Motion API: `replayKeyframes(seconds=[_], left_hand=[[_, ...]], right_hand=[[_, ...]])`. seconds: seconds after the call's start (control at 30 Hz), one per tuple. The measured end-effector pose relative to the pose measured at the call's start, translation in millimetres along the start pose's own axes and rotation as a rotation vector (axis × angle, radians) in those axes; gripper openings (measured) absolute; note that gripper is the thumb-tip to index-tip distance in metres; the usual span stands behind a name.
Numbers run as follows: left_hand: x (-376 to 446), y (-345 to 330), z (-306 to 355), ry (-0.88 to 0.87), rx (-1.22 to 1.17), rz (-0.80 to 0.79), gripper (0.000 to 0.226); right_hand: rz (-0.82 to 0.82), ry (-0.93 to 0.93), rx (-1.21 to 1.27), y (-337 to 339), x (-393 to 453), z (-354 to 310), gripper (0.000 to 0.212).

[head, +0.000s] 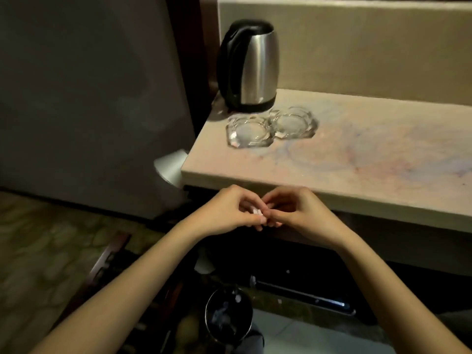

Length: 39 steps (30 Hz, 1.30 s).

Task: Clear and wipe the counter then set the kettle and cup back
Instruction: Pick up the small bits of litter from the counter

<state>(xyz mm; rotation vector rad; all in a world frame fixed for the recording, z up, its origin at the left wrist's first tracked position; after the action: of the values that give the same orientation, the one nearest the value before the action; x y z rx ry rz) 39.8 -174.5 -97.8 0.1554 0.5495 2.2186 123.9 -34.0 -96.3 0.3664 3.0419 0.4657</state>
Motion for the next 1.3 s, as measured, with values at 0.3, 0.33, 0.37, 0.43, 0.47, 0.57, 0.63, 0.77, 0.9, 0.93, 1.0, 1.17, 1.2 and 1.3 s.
replayKeyframes(seconds=[0.3, 0.33, 0.37, 0.43, 0.47, 0.57, 0.63, 0.77, 0.9, 0.93, 1.0, 1.17, 1.2, 1.3], left_hand=[[-66.1, -38.6, -161.9, 0.364, 0.000, -0.038, 0.015], [-67.1, -47.4, -183.8, 0.399, 0.005, -0.050, 0.015], [-67.0, -56.3, -206.5, 0.428, 0.005, -0.060, 0.015], [-63.5, -75.1, -251.3, 0.475, 0.014, -0.071, 0.015], [-60.4, -84.9, -274.1, 0.493, 0.020, -0.074, 0.015], [-54.7, -113.6, -333.9, 0.540, 0.060, -0.090, 0.011], [-51.4, -133.9, -372.6, 0.562, 0.082, -0.119, 0.012], [-43.1, -170.3, -440.7, 0.599, 0.152, -0.182, 0.026], [-36.2, -188.3, -481.5, 0.615, 0.245, -0.176, 0.038], [-35.9, -189.5, -487.6, 0.612, 0.262, -0.183, 0.038], [-36.0, -186.9, -493.7, 0.613, 0.289, -0.199, 0.034], [-42.6, -159.4, -461.1, 0.587, 0.312, -0.204, 0.026], [-44.6, -150.8, -445.9, 0.568, 0.314, -0.203, 0.026], [-49.8, -121.1, -384.6, 0.481, 0.337, -0.196, 0.025]], right_hand=[[-0.081, -0.303, 0.003, -123.1, -27.9, 132.3, 0.017], [-0.076, -0.342, -0.013, -135.1, -29.7, 153.6, 0.018], [-0.073, -0.380, -0.026, -146.6, -30.5, 175.7, 0.019], [-0.052, -0.432, -0.077, -167.0, -30.2, 219.1, 0.019], [-0.040, -0.448, -0.095, -176.9, -28.3, 241.5, 0.019], [0.009, -0.513, -0.118, -202.4, -27.9, 299.5, 0.022], [0.039, -0.545, -0.166, -216.6, -30.8, 337.9, 0.020], [0.069, -0.597, -0.259, -236.5, -36.7, 411.7, 0.024], [0.067, -0.641, -0.291, -246.6, -36.8, 461.8, 0.023], [0.064, -0.644, -0.284, -247.6, -36.4, 469.3, 0.022], [0.045, -0.661, -0.270, -245.9, -35.9, 476.7, 0.020], [-0.031, -0.655, -0.244, -224.5, -43.0, 445.7, 0.026], [-0.053, -0.634, -0.260, -218.0, -44.1, 429.9, 0.026], [-0.097, -0.560, -0.310, -195.1, -44.8, 365.0, 0.020]])
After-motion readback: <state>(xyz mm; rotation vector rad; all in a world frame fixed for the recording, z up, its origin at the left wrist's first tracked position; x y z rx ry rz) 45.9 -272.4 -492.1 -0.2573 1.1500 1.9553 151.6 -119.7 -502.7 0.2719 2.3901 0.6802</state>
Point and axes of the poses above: each hand's wrist, its own x-axis towards the middle knuckle, its own y-axis out of the back of the hand, z = x × y, the point moved 3 cm from there along x, towards the middle knuckle, and after that the axes turned 10 degrees about z, right-handed, at the moved point
